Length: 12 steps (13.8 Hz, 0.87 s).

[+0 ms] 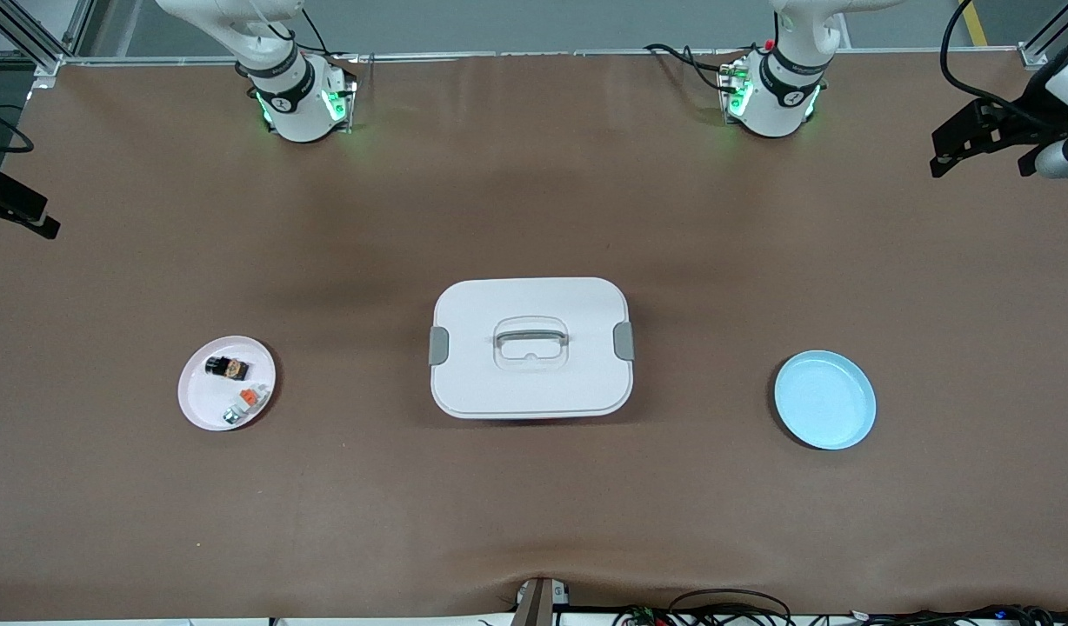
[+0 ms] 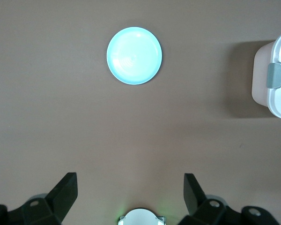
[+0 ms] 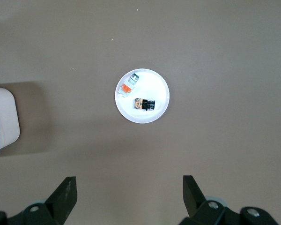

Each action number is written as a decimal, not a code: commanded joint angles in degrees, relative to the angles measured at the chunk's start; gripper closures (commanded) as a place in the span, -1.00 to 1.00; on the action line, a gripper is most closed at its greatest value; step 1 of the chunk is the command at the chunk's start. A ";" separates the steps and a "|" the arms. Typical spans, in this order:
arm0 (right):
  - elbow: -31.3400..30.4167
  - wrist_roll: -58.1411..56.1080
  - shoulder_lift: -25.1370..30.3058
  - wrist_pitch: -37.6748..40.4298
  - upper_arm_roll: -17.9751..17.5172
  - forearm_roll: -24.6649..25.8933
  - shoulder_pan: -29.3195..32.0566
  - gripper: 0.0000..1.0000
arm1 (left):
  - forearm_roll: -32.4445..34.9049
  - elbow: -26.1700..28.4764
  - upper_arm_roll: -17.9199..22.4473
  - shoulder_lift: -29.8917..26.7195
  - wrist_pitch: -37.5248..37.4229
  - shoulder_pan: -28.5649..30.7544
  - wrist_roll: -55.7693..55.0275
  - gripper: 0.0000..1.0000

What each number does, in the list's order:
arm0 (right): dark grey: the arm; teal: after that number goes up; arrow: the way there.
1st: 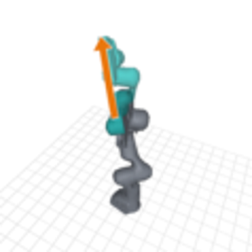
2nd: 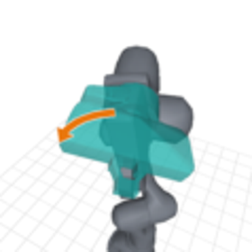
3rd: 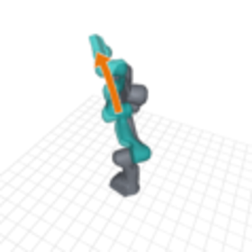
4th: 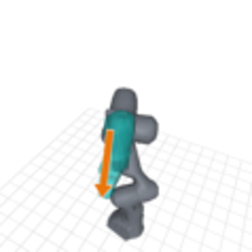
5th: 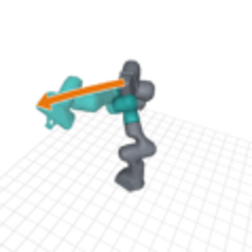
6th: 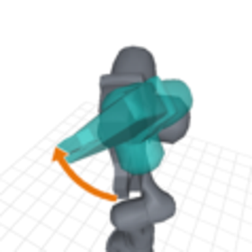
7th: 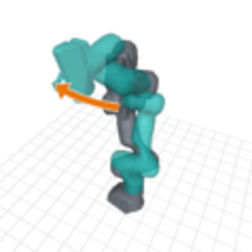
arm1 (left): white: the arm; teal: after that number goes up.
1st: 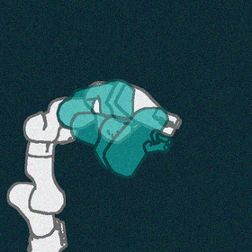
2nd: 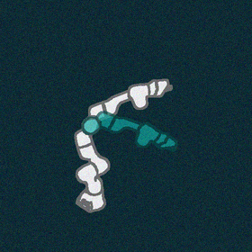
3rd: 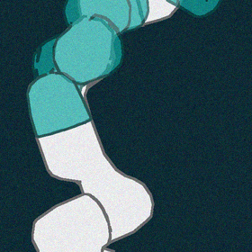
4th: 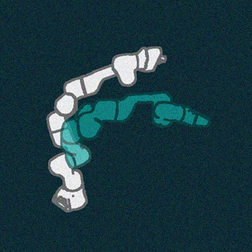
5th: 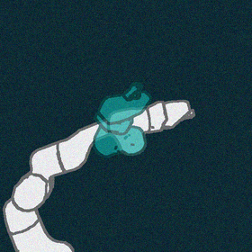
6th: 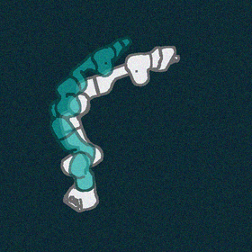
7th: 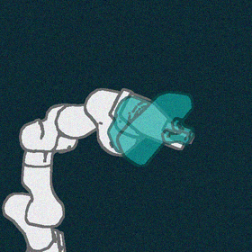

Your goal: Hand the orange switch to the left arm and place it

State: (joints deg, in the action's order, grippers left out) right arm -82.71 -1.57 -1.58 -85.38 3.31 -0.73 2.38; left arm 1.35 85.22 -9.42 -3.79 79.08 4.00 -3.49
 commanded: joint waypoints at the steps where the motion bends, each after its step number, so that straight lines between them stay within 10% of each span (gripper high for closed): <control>1: -0.09 -0.36 0.97 0.21 -1.03 -0.06 0.79 -1.00 | -0.21 -1.20 0.02 0.45 -1.13 0.04 -0.55 -1.00; 12: 0.00 0.69 0.88 0.39 -1.11 1.07 0.44 -1.00 | -0.56 -3.39 -0.16 2.56 -0.60 -0.13 -3.97 -1.00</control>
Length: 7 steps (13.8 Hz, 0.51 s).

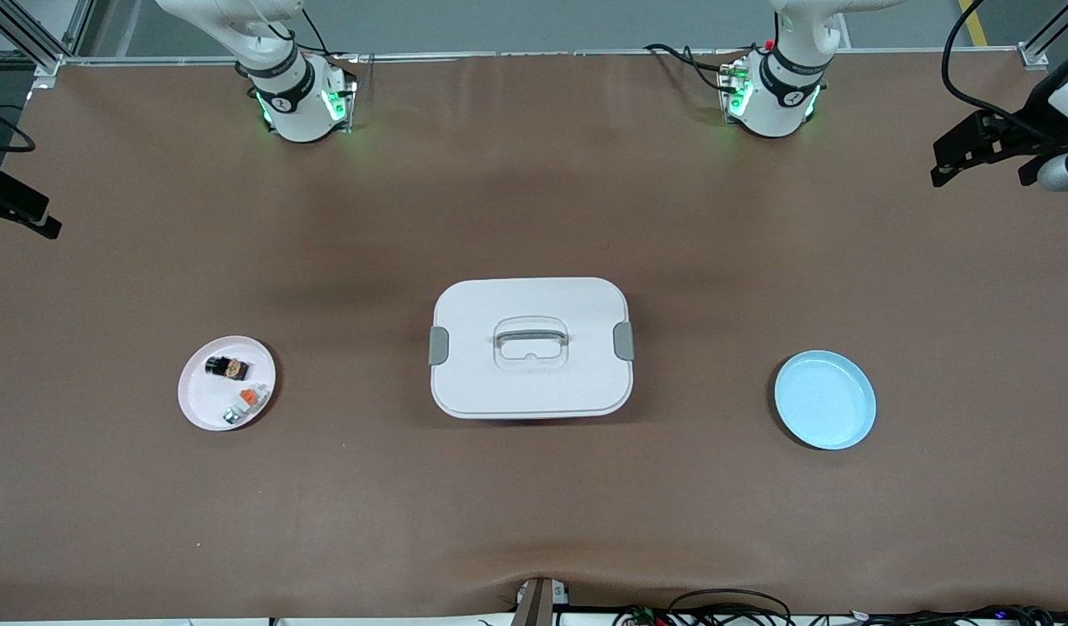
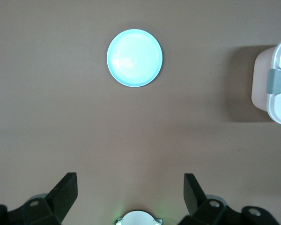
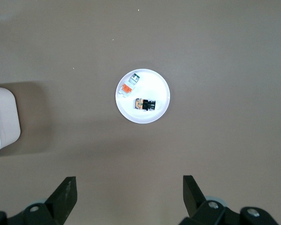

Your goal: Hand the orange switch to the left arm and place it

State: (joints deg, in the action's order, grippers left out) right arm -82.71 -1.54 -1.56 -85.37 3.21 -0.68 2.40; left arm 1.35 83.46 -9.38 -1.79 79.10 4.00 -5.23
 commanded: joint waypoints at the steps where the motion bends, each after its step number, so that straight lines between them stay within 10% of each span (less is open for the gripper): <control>1: 0.00 0.66 0.86 0.38 -1.02 1.03 0.50 -1.00 | -0.56 -1.63 -0.20 0.73 -0.53 -0.13 -2.42 -1.00; 7: 0.35 0.84 0.24 -1.02 -0.49 0.33 2.42 -1.00 | -0.47 -1.63 -0.20 0.91 -0.26 -0.22 -2.42 -1.00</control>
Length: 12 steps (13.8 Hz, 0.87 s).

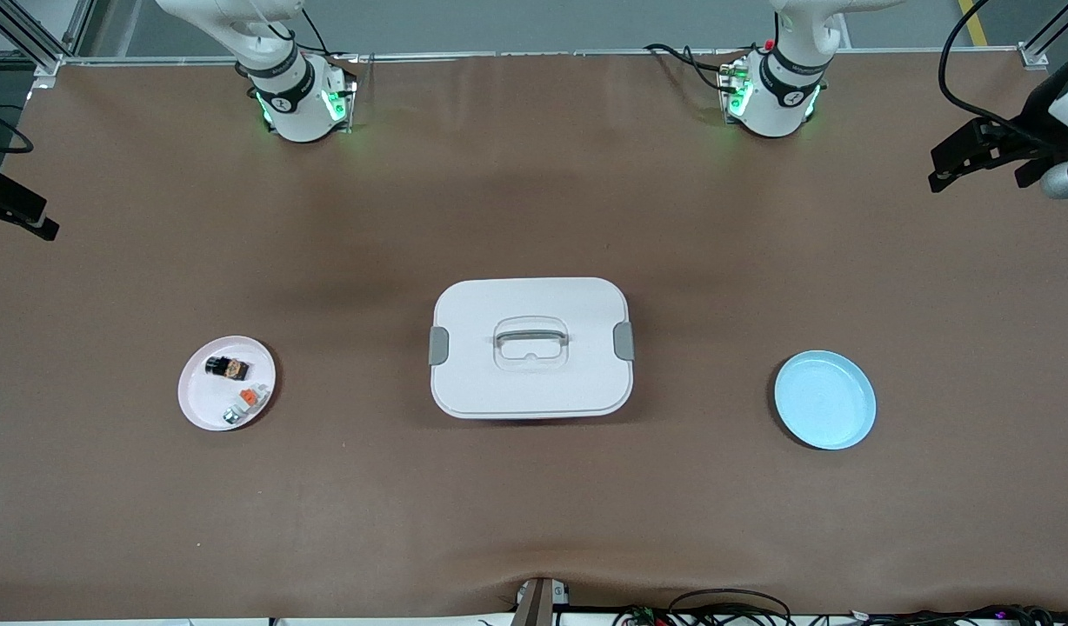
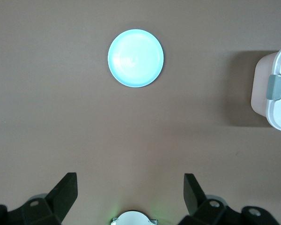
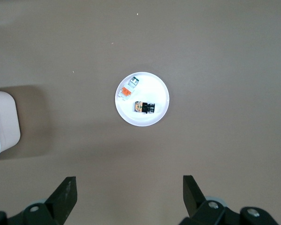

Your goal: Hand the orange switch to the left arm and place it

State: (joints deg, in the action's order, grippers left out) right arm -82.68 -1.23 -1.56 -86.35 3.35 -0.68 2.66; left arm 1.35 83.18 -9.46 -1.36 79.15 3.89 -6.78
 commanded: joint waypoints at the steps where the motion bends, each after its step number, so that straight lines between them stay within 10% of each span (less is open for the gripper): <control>1: 0.24 0.53 -0.02 -0.05 -0.62 0.24 2.96 -1.00 | -0.47 -1.36 -0.12 0.48 -0.31 -0.11 -0.87 -1.00; 12: -13.71 0.53 -5.64 -16.82 -0.71 -1.26 3.66 -1.00 | -0.39 -1.36 -0.21 0.57 -0.31 -0.20 -0.87 -1.00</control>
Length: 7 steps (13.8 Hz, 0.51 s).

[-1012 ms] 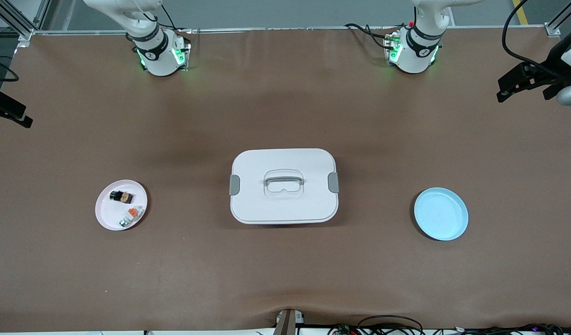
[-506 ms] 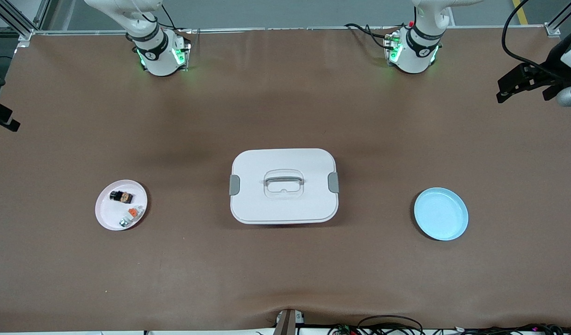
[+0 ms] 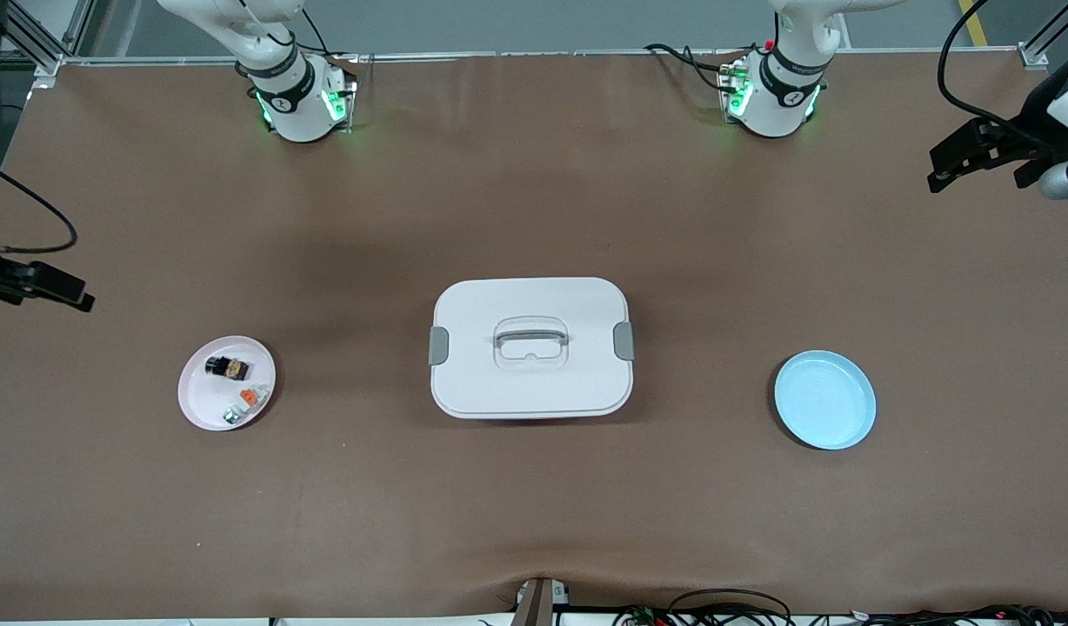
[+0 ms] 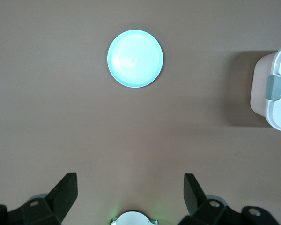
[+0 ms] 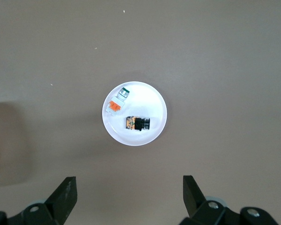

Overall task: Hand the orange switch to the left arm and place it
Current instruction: 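Move the right gripper down over the white plate toward the black switch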

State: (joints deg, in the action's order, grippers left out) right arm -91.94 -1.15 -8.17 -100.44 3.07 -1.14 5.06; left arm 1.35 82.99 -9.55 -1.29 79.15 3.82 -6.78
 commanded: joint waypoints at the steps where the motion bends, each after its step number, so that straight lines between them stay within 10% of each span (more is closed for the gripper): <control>1: -7.52 1.06 0.62 -6.05 -0.43 -0.79 2.14 -1.00 | -0.39 -1.16 -0.12 0.49 -0.31 -0.12 -0.87 -1.00; 7: -14.84 7.20 -4.99 -15.65 -0.61 -0.97 3.38 -1.00 | -0.56 -1.16 -0.12 0.49 0.13 -0.04 -0.96 -1.00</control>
State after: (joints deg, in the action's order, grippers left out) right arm -106.66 2.78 -11.49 -114.86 3.31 -1.28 8.41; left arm 1.35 82.93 -9.58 -1.23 79.24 3.80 -6.79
